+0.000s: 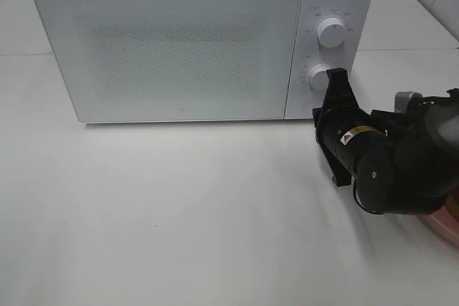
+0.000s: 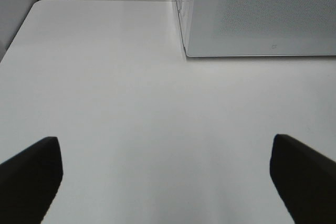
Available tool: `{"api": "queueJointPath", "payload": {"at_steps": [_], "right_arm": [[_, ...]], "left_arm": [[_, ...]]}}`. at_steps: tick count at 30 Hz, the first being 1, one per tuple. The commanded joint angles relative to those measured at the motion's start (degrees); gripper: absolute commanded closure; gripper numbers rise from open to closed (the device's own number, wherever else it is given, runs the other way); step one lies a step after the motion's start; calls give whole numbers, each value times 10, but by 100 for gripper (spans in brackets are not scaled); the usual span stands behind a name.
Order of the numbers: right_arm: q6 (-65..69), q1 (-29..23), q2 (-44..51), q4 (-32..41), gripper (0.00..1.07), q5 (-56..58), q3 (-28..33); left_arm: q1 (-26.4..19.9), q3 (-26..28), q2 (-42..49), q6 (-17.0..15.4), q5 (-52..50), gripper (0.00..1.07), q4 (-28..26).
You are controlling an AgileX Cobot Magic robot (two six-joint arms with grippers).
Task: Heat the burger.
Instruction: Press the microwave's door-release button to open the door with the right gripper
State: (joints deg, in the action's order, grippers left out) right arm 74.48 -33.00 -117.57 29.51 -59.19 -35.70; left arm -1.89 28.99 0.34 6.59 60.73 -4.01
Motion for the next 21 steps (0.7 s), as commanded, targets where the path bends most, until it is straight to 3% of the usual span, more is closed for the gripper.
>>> {"api": "queueJointPath", "payload": {"at_steps": [1, 9, 21], "right_arm": [[3, 3, -6, 11, 107, 6, -15], [-33, 19, -18, 21, 107, 44, -58], [-39, 30, -20, 21, 107, 69, -72]], "left_arm": [[-1, -1, 11, -2, -8, 5, -2], [-1, -1, 11, -2, -8, 5, -2], [-1, -1, 11, -2, -8, 5, -2]]}}
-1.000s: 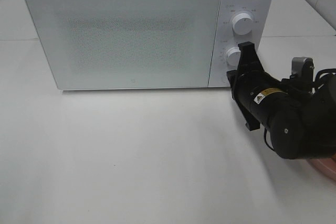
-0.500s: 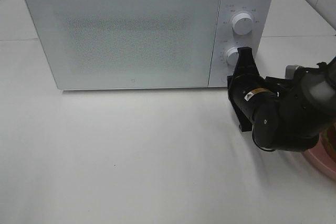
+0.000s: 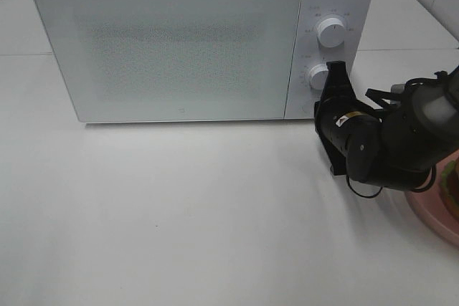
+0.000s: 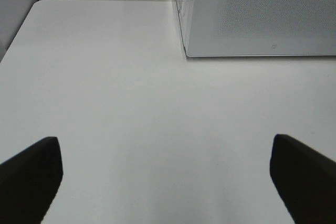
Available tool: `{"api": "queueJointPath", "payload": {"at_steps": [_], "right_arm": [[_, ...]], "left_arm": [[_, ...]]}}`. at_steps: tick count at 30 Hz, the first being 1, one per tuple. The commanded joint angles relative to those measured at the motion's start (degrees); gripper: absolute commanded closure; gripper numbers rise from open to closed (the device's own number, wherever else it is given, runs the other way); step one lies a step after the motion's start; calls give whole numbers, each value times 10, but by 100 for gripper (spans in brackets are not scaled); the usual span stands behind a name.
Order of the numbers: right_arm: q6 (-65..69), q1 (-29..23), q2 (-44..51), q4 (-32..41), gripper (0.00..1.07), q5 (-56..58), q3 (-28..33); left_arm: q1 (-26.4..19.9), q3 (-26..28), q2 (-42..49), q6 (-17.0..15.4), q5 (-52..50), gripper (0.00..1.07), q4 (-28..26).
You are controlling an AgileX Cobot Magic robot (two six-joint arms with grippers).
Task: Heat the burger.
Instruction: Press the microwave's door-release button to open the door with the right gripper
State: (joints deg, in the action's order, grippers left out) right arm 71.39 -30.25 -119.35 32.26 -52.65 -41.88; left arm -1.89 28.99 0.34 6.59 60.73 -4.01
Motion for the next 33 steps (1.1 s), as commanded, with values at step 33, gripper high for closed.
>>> {"api": "queueJointPath", "payload": {"at_steps": [33], "right_arm": [[17, 2, -38, -18, 107, -119, -45]], "left_arm": [[-1, -1, 11, -2, -8, 5, -2]]}}
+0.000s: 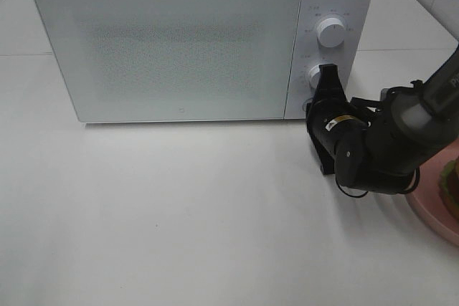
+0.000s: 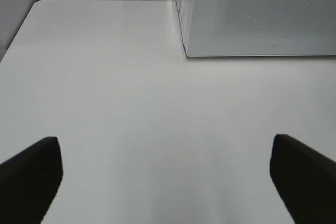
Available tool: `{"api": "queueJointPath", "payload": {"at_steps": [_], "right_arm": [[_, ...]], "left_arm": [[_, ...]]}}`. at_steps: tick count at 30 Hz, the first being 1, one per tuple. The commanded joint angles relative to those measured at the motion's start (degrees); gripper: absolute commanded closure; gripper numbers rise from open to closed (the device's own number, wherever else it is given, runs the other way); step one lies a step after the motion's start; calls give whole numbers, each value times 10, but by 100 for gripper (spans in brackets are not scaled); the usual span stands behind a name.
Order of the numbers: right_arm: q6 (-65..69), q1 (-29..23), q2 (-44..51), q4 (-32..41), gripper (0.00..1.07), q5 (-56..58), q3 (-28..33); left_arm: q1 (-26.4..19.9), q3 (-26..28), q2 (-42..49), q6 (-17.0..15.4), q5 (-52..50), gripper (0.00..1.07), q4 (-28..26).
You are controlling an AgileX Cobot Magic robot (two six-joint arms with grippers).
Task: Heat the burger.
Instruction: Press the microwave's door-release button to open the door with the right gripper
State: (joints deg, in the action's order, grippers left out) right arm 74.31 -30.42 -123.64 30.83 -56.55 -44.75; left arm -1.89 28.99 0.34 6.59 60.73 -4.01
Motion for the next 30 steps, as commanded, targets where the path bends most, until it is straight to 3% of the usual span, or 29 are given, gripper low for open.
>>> {"api": "queueJointPath", "payload": {"at_steps": [1, 30], "right_arm": [[-11, 4, 5, -5, 107, -95, -17], [22, 4, -23, -49, 107, -111, -53]], "left_arm": [[-1, -1, 11, -2, -8, 5, -2], [-1, -1, 11, -2, -8, 5, -2]]}}
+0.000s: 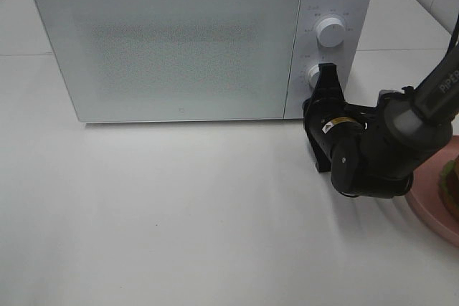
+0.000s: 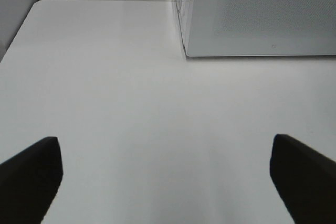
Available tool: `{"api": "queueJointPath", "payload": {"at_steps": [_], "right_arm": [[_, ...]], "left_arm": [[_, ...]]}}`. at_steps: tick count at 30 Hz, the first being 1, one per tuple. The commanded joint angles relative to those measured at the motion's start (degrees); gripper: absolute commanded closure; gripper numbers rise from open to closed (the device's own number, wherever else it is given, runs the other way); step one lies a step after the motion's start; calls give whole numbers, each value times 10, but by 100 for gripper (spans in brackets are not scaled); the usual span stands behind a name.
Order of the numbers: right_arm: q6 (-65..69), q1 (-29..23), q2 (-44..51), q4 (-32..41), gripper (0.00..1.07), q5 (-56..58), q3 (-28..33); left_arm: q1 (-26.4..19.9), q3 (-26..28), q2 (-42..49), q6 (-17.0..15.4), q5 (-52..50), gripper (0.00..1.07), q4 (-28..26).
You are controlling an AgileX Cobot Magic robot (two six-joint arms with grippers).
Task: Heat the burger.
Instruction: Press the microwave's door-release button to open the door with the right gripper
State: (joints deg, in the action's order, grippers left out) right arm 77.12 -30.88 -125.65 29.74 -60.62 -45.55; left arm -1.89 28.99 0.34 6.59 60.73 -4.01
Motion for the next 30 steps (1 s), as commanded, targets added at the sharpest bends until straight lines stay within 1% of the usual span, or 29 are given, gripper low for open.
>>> {"api": "queueJointPath", "payload": {"at_steps": [1, 4, 20, 25, 30], "right_arm": [[-8, 9, -5, -42, 107, -66, -60], [-15, 9, -5, -43, 107, -56, -70], [6, 7, -1, -52, 107, -18, -72], [14, 2, 10, -56, 107, 7, -54], [30, -6, 11, -65, 107, 26, -50]], "left_arm": [[-1, -1, 11, -2, -8, 5, -2], [-1, -1, 11, -2, -8, 5, -2], [-1, -1, 11, -2, -8, 5, -2], [-1, -1, 11, -2, -8, 5, -2], [-1, -1, 11, -2, -8, 5, -2]]}}
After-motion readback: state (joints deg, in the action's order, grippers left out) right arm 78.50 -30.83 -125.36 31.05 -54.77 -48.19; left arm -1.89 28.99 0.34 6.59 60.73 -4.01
